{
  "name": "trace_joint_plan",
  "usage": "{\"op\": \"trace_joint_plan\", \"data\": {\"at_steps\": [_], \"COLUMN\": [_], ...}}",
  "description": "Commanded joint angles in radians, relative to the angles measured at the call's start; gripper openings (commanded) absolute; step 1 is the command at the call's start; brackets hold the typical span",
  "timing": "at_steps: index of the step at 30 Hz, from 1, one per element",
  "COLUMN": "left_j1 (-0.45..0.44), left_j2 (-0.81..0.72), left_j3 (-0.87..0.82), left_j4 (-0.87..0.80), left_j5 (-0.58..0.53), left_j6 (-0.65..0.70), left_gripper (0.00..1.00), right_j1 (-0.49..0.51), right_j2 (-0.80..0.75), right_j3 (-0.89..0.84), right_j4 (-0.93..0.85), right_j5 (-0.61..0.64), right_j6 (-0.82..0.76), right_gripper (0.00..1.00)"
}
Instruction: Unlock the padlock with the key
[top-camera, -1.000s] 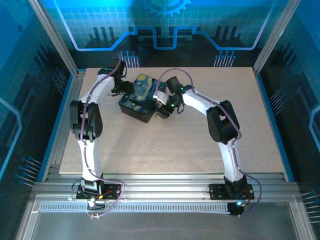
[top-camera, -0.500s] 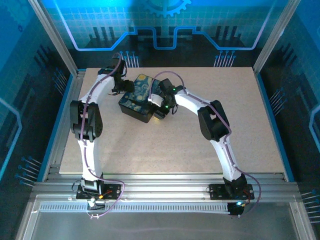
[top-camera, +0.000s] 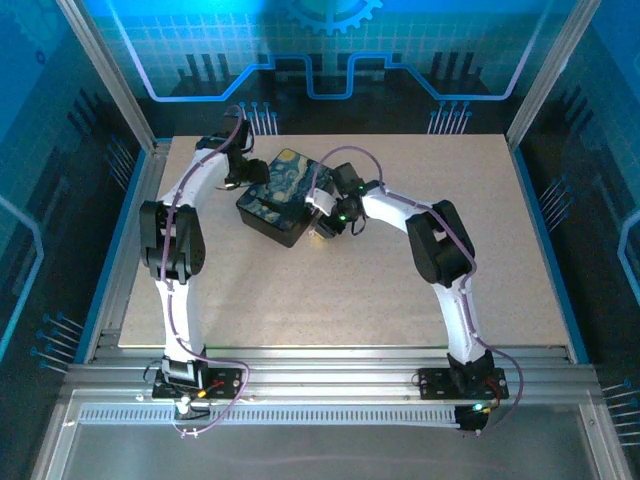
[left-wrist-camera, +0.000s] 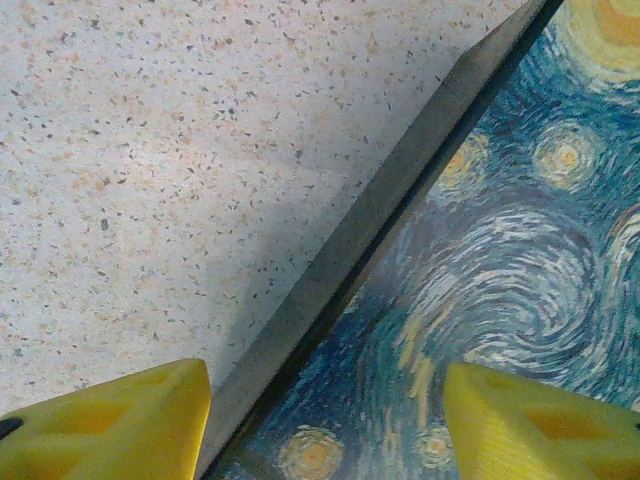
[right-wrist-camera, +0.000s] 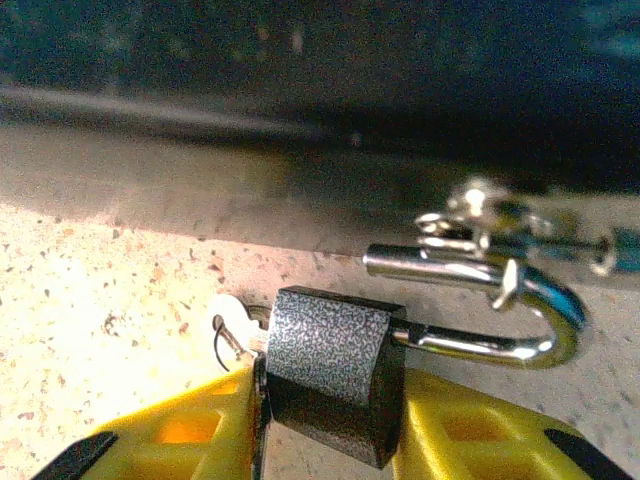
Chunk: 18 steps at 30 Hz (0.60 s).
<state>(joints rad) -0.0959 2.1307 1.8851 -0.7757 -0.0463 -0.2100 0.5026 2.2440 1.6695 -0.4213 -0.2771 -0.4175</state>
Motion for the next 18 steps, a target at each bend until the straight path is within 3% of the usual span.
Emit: {"op": "trace_joint_plan", "data": {"at_steps": [1, 9, 18], "left_j1": [0.004, -0.055, -0.076], "left_j2": [0.007, 0.005, 0.009], "left_j3": [-0.031, -0.047, -0.109], "left_j4": [0.010, 0.004, 0.008], "left_j5": [0.034, -0.006, -0.064], "left_j6": [0.000, 0.104, 0.113], "left_gripper": [0.64, 0.64, 0.63], "right_j1": [-0.028, -0.062, -0.125], "right_j2": [-0.074, -0.113, -0.173], "right_j3": [-0.030, -0.110, -0.242], "right_j4": [0.118, 0.238, 0.496], "right_j5": [-0.072, -0.113, -0.199], "right_j6": [0.073, 0.228, 0.441], "right_gripper": [0.35, 0.34, 0.33]}}
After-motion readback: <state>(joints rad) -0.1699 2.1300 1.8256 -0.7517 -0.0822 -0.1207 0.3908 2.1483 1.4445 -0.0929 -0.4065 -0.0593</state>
